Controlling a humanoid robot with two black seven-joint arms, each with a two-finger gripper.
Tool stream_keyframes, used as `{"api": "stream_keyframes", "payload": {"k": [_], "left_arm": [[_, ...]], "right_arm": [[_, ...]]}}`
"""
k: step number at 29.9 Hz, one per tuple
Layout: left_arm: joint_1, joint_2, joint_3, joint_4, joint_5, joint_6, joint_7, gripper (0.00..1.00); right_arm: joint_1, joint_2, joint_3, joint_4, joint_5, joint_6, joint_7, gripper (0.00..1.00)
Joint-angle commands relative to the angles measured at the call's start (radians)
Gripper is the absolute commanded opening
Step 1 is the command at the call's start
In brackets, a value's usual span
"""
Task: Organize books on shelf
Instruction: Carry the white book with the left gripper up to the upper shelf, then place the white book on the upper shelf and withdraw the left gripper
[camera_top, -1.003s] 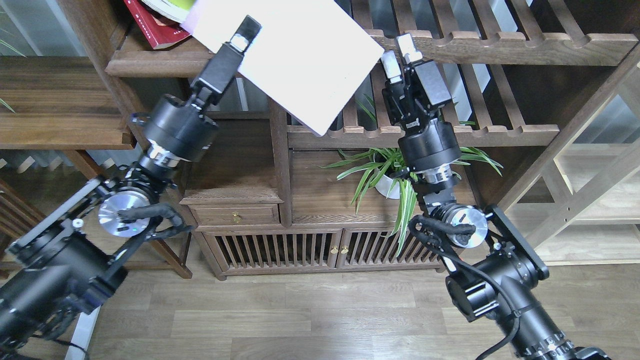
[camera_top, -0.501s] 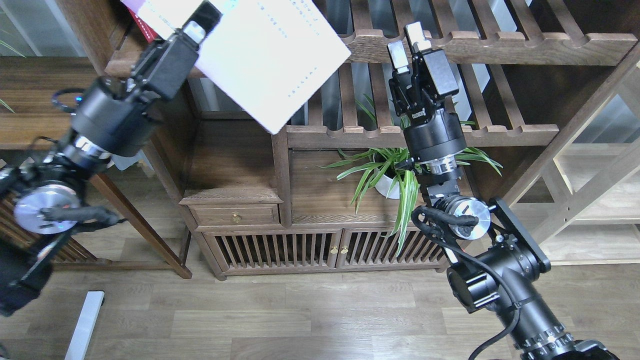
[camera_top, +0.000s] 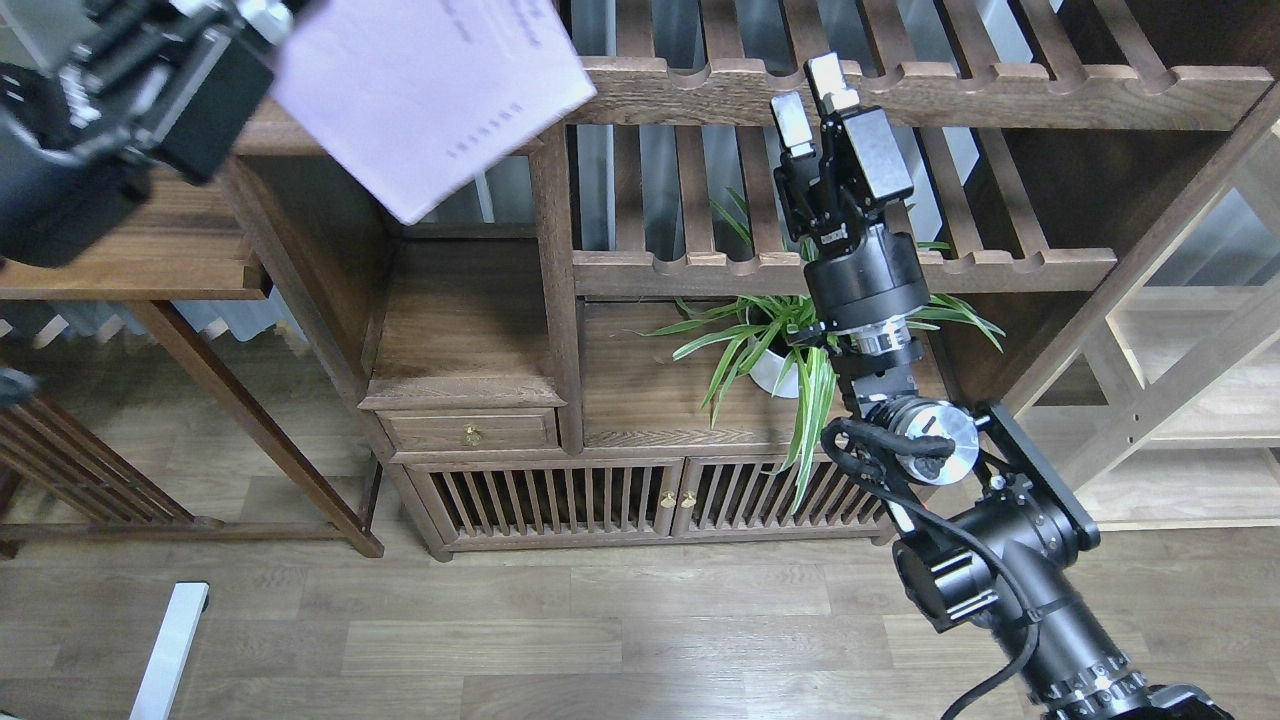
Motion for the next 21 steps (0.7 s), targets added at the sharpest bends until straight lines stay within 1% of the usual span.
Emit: {"api": "stream_keyframes", "payload": {"k": [1,3,6,8,12,13,16,21], "left_arm": [[0.015,0.019,-0.064,0.0,0.0,0.0,0.004,0.0],[0.016,0.018,-0.086,0.0,0.0,0.01,0.004,0.0],[0.016,0.019,-0.11,-0.002,0.0,0.084,0.004,0.0],[0.018,0.018,-0.117,0.0,0.0,0.145,-0.004,0.0],[0.03,0.009,-0.112,-0.005,-0.001,0.324,-0.027,0.01],[0.03,0.006,-0.109,-0.005,-0.001,0.356,-0.031,0.01],[0.027,-0.013,-0.101,-0.008,-0.001,0.45,-0.031,0.01],[0.024,-0.1,-0.097,-0.03,0.038,0.6,-0.025,0.01]], "right_arm": [[-0.008,-0.006,-0.001,0.0,-0.001,0.0,0.0,0.72],[-0.01,-0.018,-0.001,0.0,-0.001,0.0,0.0,0.72],[-0.011,-0.04,-0.001,0.0,-0.001,0.0,0.0,0.73],[-0.019,-0.061,0.0,0.0,-0.001,0.0,0.0,0.73],[-0.034,-0.078,0.005,0.0,-0.001,0.0,0.0,0.73],[-0.037,-0.084,0.006,0.0,-0.001,0.0,0.0,0.73],[-0.039,-0.123,0.008,0.0,-0.001,0.0,0.0,0.73],[-0.071,-0.166,0.026,0.0,0.001,0.0,0.0,0.73]]}}
